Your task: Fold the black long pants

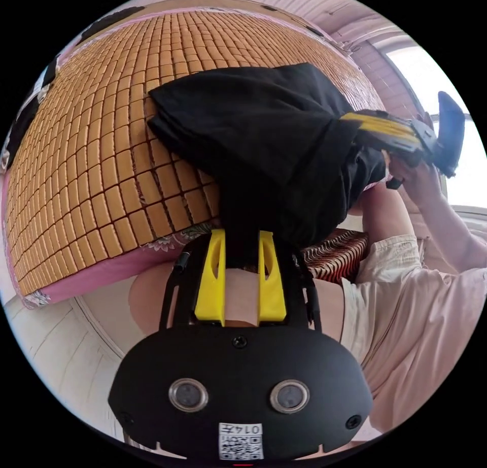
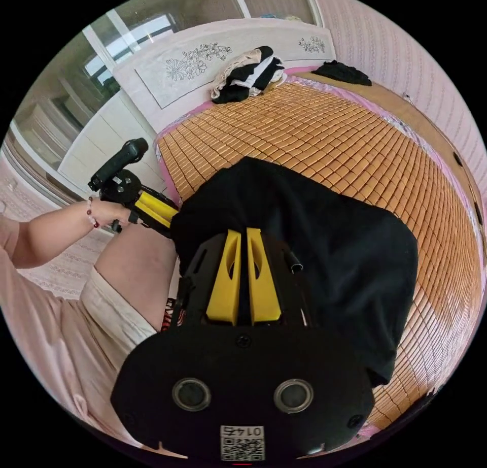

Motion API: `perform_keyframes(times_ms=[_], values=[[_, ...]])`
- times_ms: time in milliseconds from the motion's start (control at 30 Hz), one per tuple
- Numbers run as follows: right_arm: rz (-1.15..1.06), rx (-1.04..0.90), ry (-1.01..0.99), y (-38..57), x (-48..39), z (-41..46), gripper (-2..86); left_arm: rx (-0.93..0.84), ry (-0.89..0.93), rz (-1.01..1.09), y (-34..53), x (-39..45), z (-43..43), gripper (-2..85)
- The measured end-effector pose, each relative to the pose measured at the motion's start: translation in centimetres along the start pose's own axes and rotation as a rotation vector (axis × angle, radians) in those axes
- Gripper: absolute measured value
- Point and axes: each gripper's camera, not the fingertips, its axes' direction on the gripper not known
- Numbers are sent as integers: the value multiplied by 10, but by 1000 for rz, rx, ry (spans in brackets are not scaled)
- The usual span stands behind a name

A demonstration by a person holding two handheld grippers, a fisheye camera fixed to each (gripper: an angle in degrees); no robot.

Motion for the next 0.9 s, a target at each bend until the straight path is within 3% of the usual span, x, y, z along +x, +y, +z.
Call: perform_keyframes(times_ms=[300, 500, 600, 667, 767, 833, 900], values=[[350, 373, -35, 75, 125, -182, 9, 151, 58, 20, 22, 2, -56, 38], [386, 729, 206, 110, 176, -346, 9, 551, 52, 58, 11, -19, -195, 7], [444, 870, 307, 167, 194, -398, 9, 723, -129, 90, 33, -16, -253, 3], [563, 886, 391, 210, 204, -409, 9, 823, -288, 100, 68, -16, -273, 4], [732, 827, 471, 281, 219, -390, 11, 779, -327, -5, 102, -49, -250, 16], [844, 725, 499, 321, 231, -363, 12, 714, -270, -164, 119, -87, -212, 28], [1117, 489, 446, 373, 252, -325, 12, 671, -252, -366, 139, -123, -165, 41]])
